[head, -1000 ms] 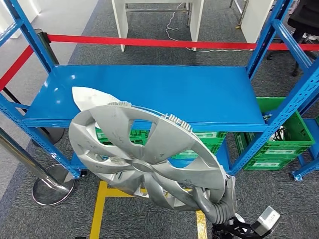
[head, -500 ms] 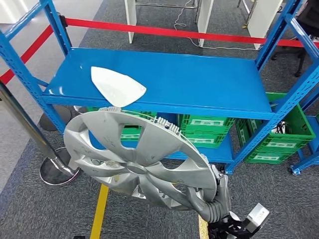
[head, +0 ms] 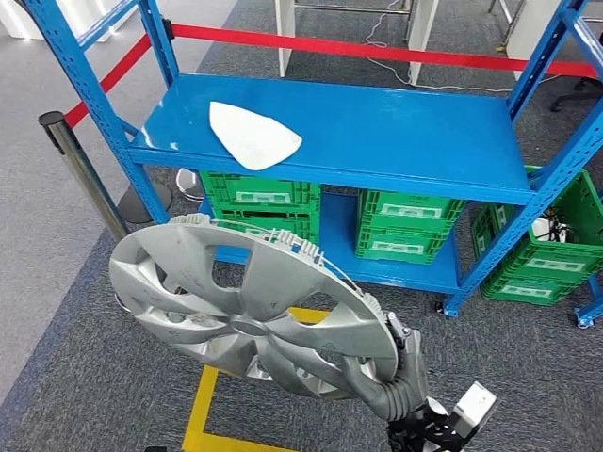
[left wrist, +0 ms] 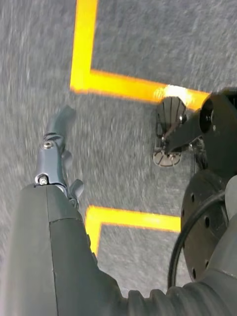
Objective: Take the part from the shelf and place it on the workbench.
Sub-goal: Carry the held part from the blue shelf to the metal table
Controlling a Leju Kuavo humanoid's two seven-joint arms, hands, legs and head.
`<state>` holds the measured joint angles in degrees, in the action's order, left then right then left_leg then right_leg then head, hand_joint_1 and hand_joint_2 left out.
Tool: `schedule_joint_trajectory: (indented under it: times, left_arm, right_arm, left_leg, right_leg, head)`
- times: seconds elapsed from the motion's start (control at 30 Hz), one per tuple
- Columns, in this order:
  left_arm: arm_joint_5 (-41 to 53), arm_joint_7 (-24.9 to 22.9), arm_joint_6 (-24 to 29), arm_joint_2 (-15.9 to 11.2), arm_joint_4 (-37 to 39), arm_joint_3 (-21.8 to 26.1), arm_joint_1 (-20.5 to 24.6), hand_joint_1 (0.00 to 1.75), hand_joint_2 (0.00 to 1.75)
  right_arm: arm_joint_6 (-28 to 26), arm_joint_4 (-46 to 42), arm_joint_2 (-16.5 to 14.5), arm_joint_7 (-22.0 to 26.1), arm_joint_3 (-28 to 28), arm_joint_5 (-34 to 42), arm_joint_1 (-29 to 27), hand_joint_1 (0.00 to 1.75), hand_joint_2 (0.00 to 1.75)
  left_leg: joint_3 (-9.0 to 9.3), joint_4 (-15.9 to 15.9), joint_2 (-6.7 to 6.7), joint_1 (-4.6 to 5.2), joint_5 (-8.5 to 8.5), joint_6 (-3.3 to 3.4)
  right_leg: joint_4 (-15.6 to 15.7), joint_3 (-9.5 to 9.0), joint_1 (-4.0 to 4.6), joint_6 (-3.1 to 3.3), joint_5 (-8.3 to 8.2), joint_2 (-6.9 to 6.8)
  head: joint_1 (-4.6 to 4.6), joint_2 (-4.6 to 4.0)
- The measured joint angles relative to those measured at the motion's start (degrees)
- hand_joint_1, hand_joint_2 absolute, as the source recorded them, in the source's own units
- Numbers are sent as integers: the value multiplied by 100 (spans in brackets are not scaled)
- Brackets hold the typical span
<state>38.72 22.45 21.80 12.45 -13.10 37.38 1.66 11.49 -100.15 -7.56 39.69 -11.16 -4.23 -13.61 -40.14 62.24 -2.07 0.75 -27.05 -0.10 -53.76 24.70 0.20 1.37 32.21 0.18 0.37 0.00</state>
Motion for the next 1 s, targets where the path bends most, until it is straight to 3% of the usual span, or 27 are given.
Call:
schedule_joint_trajectory:
  times: [0.03, 0.07, 0.1, 0.13, 0.17, 0.2, 0.23, 0.3, 0.37, 0.4, 0.43, 0.5, 0.53, 0.57, 0.6, 0.63, 0.67, 0.73, 0.8, 0.83, 0.9, 0.93, 1.0]
  left_arm:
    - [14, 1, 4, -2, -1, 16, 2, 0, 175]
    - [26, 2, 8, -4, -2, 25, 7, 0, 175]
    - [36, 2, 10, -5, -3, 31, 12, 0, 175]
    - [42, 2, 10, -5, -4, 36, 14, 0, 175]
    - [45, 2, 10, -6, -5, 42, 12, 0, 175]
    - [49, 3, 10, -7, -7, 48, 10, 0, 175]
    - [51, 4, 10, -6, -10, 52, 12, 0, 175]
    - [54, 8, 11, -5, -19, 58, 23, 0, 175]
    - [63, 13, 10, -3, -23, 68, 22, 0, 175]
    - [70, 14, 10, -1, -23, 79, 14, 0, 175]
    - [78, 16, 10, 0, -23, 97, 7, 0, 175]
    - [96, 21, -2, 1, -24, 137, 10, 0, 175]
    - [111, 29, -14, 0, -24, 151, 20, 0, 175]
    - [128, 41, -30, 1, -25, 160, 27, 0, 175]
    - [143, 56, -48, 2, -25, 165, 29, 0, 175]
    - [157, 72, -62, 1, -25, 168, 25, 0, 175]
    - [169, 85, -75, 1, -25, 171, 19, 0, 175]
    - [197, 101, -97, 6, -25, 174, 15, 0, 175]
    - [221, 109, -111, 17, -28, 174, 22, 0, 175]
    - [225, 113, -116, 20, -30, 174, 24, 0, 175]
    - [227, 120, -124, 9, -32, 180, 12, 0, 175]
    - [226, 122, -125, 4, -33, 185, 1, 0, 175]
    - [229, 127, -125, -6, -35, 198, -8, 0, 175]
  right_arm:
    - [-6, 4, 2, 1, -10, -2, -3, 175, 175]
    - [-11, 5, 4, 1, -21, -3, -3, 175, 175]
    - [-16, 6, 5, 1, -31, -5, 0, 175, 175]
    - [-20, 7, 6, 1, -43, -7, 4, 175, 175]
    - [-22, 7, 7, 1, -53, -8, 7, 175, 175]
    - [-23, 7, 7, 1, -61, -8, 10, 175, 175]
    - [-25, 7, 7, 1, -69, -8, 12, 175, 175]
    - [-32, 4, 7, 2, -86, -8, 16, 175, 175]
    - [-42, 3, 8, 2, -107, -9, 26, 175, 175]
    - [-47, 3, 10, 2, -117, -9, 32, 175, 175]
    - [-53, 3, 12, 2, -126, -9, 37, 175, 175]
    - [-66, 3, 26, 4, -135, -9, 36, 175, 175]
    - [-72, 3, 40, 4, -138, -10, 34, 175, 175]
    - [-75, 3, 55, 4, -138, -11, 31, 175, 175]
    - [-79, 3, 71, 3, -138, -12, 30, 175, 175]
    - [-81, 3, 85, 1, -139, -13, 31, 175, 175]
    - [-82, 3, 94, 1, -139, -13, 31, 175, 175]
    - [-83, -3, 108, 1, -139, -12, 32, 175, 175]
    - [-84, -16, 119, 3, -138, -11, 29, 175, 175]
    - [-84, -22, 125, 4, -140, -11, 31, 175, 175]
    - [-84, -26, 135, 7, -143, -11, 35, 175, 175]
    - [-84, -26, 139, 7, -144, -13, 31, 175, 175]
    - [-86, -28, 148, 7, -142, -15, 9, 175, 175]
  left_leg:
    - [-48, 356, 70, -27, -322, -41]
    - [-84, 743, 109, -59, -537, -84]
    - [-89, 1063, 130, -92, -589, -123]
    - [-36, 1245, 145, -123, -488, -159]
    - [100, 1231, 171, -152, -307, -190]
    - [334, 1008, 234, -174, -151, -216]
    - [626, 640, 350, -186, -125, -237]
    - [1135, -140, 548, -159, -312, -196]
    - [1240, -446, 550, -114, -415, -78]
    - [1182, -455, 511, -116, -374, -17]
    - [1115, -460, 465, -116, -315, 43]
    - [952, -473, 371, -121, -179, 142]
    - [858, -472, 309, -111, -112, 173]
    - [763, -472, 244, -96, -46, 192]
    - [669, -471, 174, -78, 21, 202]
    - [581, -469, 105, -58, 90, 208]
    - [501, -467, 36, -38, 161, 208]
    - [372, -461, -107, -5, 295, 196]
    - [286, -442, -248, 28, 414, 171]
    - [246, -436, -310, 36, 474, 151]
    - [167, -429, -394, 44, 570, 101]
    - [126, -389, -341, 48, 525, 67]
    - [3, -17, -102, 36, 156, -10]
  right_leg:
    - [-14, 79, -1, 15, -60, -75]
    - [-38, 160, -2, 12, -116, -163]
    - [-78, 246, -5, 1, -168, -248]
    - [-134, 346, -11, -17, -213, -331]
    - [-203, 451, -21, -37, -249, -406]
    - [-281, 560, -30, -59, -277, -474]
    - [-355, 658, -33, -83, -296, -533]
    - [-468, 779, -21, -144, -334, -642]
    - [-499, 825, -14, -216, -410, -747]
    - [-503, 843, -26, -253, -426, -753]
    - [-542, 879, -43, -291, -359, -660]
    - [-898, 1020, -67, -343, 79, -317]
    - [-1218, 1112, -68, -349, 368, -154]
    - [-1569, 1191, -64, -339, 587, -77]
    - [-1852, 1226, -55, -320, 658, -46]
    - [-2015, 1207, -43, -291, 580, -30]
    - [-1999, 1108, -29, -253, 389, -12]
    - [-1427, 646, 10, -148, 37, 164]
    - [-588, 95, 26, -83, 51, 392]
    - [-304, -58, 28, -78, 134, 440]
    - [-124, -76, 15, -83, 187, 329]
    - [-112, -49, 2, -59, 166, 255]
    - [-103, -5, -21, -9, 104, 80]
  head:
    - [-14, 0]
    - [-16, 0]
    - [-15, 0]
    - [-15, 0]
    - [-15, 0]
    - [-16, 0]
    - [-19, 0]
    - [-19, 0]
    - [-16, 0]
    - [-16, 0]
    - [-18, 0]
    - [-15, 0]
    - [-11, 0]
    - [-11, 0]
    - [-10, 0]
    - [-11, 0]
    - [-12, 0]
    - [-14, 0]
    - [-19, 0]
    - [-18, 0]
    - [-20, 0]
    - [-28, 0]
    - [-66, 0]
